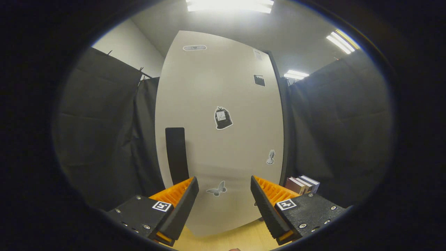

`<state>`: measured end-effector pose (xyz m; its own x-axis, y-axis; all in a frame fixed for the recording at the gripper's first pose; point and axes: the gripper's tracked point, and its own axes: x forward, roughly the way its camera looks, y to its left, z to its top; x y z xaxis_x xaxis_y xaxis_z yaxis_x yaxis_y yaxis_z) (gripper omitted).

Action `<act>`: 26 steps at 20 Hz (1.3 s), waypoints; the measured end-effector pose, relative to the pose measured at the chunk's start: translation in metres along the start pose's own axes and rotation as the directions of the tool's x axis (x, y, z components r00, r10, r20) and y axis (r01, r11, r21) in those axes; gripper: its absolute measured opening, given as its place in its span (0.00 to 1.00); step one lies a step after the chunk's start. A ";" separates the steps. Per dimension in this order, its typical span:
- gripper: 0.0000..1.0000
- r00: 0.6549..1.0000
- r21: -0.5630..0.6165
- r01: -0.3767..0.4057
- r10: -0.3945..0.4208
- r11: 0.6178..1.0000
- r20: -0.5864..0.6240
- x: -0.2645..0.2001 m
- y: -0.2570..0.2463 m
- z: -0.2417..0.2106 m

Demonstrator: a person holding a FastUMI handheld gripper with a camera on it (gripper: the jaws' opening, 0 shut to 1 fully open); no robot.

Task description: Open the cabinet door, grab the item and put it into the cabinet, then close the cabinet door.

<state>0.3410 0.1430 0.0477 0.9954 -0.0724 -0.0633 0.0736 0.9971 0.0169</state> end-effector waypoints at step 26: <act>0.93 0.998 0.036 -0.065 0.064 0.997 0.030 -0.150 -0.047 -0.029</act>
<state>0.1869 0.1078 0.0276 0.9994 -0.0094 -0.0325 0.0113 0.9983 0.0574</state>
